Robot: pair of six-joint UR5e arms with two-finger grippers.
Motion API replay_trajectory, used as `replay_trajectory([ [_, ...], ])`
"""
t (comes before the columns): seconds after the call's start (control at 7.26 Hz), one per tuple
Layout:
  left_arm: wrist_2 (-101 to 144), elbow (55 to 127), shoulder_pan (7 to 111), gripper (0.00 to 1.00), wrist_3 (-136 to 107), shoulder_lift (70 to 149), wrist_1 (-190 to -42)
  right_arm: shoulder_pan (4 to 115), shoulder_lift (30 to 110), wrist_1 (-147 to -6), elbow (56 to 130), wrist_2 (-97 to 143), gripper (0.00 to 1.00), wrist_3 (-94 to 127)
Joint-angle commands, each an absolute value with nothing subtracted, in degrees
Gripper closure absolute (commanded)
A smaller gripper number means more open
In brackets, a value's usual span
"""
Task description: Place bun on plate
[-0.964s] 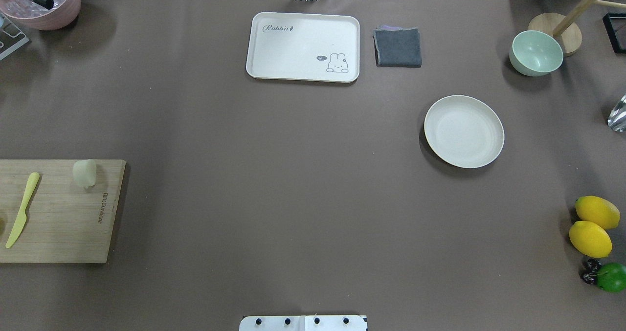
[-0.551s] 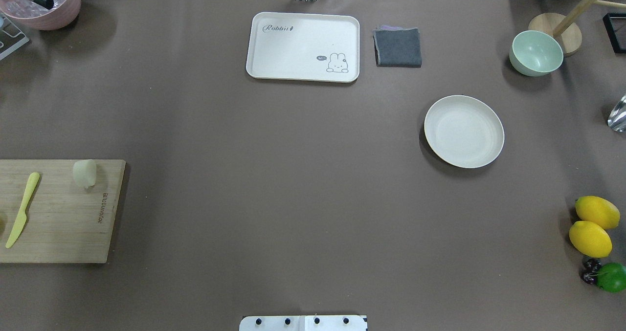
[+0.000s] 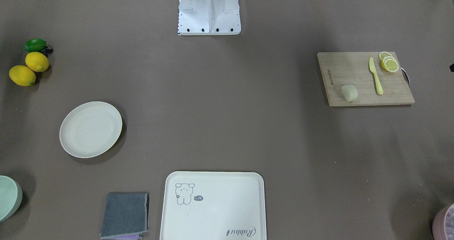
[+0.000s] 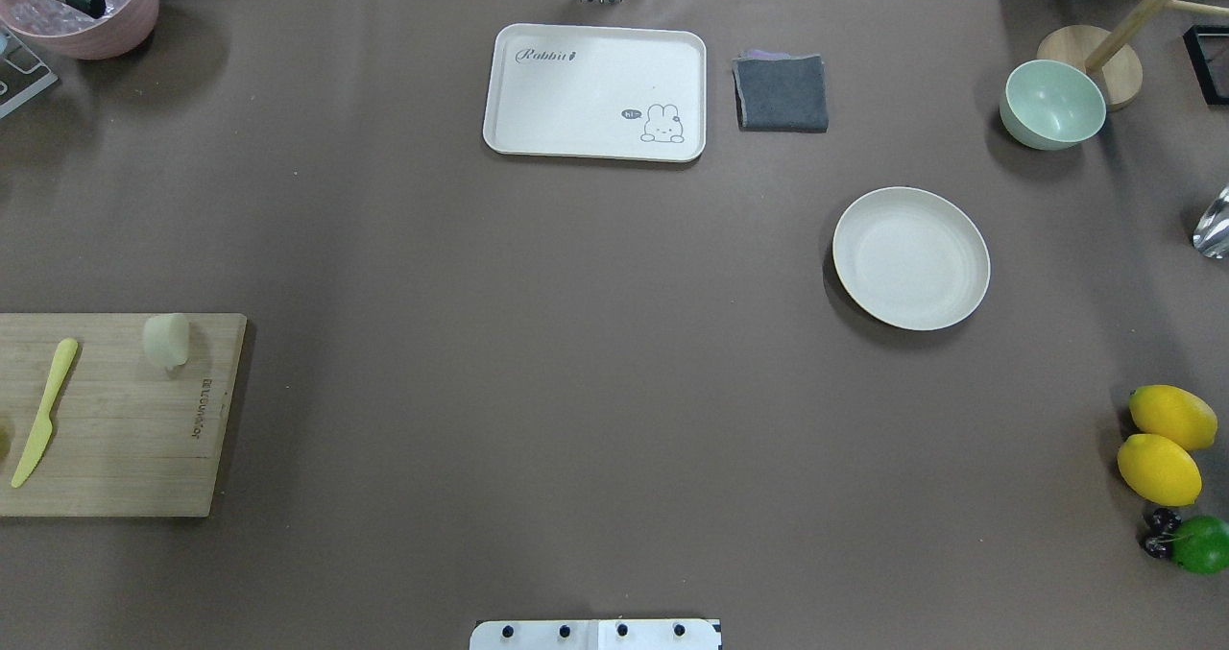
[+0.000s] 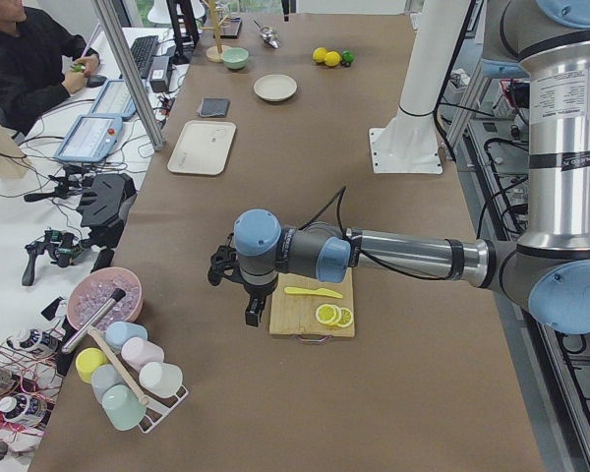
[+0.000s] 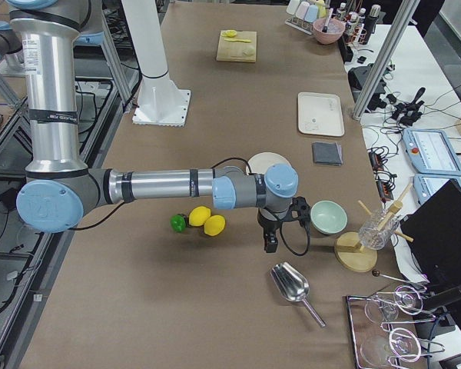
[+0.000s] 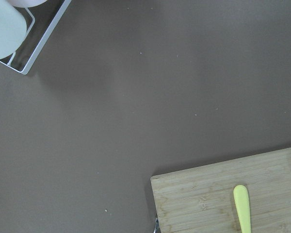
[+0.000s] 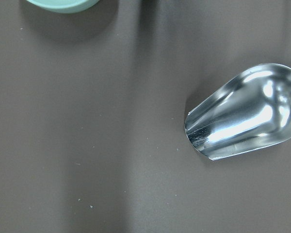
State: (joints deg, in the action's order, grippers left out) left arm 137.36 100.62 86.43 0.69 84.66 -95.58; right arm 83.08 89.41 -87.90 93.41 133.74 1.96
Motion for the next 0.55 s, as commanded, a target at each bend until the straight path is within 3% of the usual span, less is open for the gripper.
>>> replay_trajectory([
  [0.0,137.63,101.86,86.57,0.02,0.62,84.64,-95.62,82.97,89.56,-87.98,93.34,133.94,0.00,1.93],
  [0.41,137.81,101.95,86.40,0.02,0.62,84.64,-95.71,82.97,89.56,-87.98,93.16,135.79,0.00,1.93],
])
